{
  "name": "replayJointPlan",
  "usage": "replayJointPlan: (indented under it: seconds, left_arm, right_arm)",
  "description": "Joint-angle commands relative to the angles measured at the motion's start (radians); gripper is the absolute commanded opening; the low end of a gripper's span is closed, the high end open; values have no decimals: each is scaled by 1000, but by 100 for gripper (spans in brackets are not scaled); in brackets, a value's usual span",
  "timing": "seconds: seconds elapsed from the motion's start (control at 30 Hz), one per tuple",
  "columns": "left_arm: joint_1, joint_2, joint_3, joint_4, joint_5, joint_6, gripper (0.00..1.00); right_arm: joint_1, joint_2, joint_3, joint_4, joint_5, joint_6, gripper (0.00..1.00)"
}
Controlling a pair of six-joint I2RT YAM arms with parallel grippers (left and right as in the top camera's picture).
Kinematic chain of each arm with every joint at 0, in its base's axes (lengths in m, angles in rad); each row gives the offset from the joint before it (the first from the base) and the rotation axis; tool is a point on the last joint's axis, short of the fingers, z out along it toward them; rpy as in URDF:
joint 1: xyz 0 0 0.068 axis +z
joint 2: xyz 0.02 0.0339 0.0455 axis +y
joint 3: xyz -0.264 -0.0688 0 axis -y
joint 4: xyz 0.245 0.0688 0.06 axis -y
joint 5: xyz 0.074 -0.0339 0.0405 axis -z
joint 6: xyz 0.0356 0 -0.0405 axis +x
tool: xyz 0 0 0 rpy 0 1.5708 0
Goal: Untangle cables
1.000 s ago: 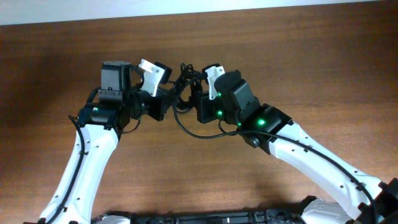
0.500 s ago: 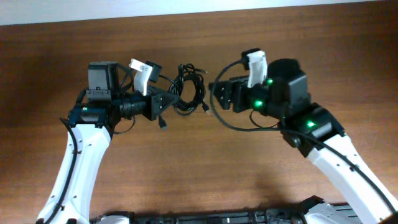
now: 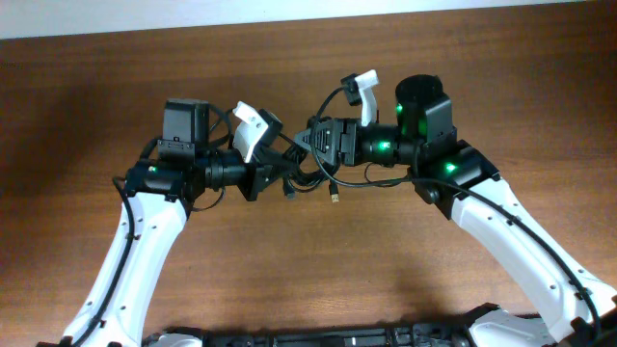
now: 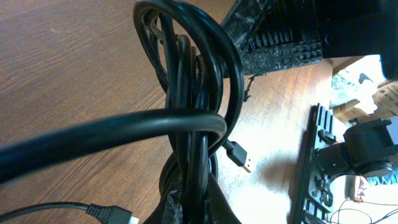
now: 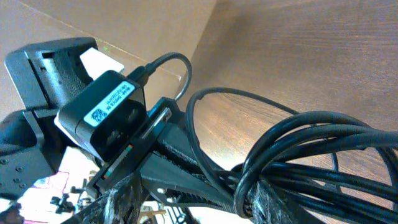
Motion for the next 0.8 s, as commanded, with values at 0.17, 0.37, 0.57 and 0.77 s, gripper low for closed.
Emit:
replayJointPlan:
  seconds: [0.17,0.37,0.57,0.77]
  left_arm:
    - [-2,-9,3,5,95,22,0]
    - [-133,-9,3,-13,27,87,0]
    - [-154,-9,3,-29,-50,117,0]
    - [-137,-9,3,-58,-420,348,0]
  right_arm:
    - [-1,58,9,45,98,48,47]
    - [-2,171,9,470,-28,237,47]
    - [-235,171,9,568,-196,298,48]
    - [-290,172,6,431,-372,261,99]
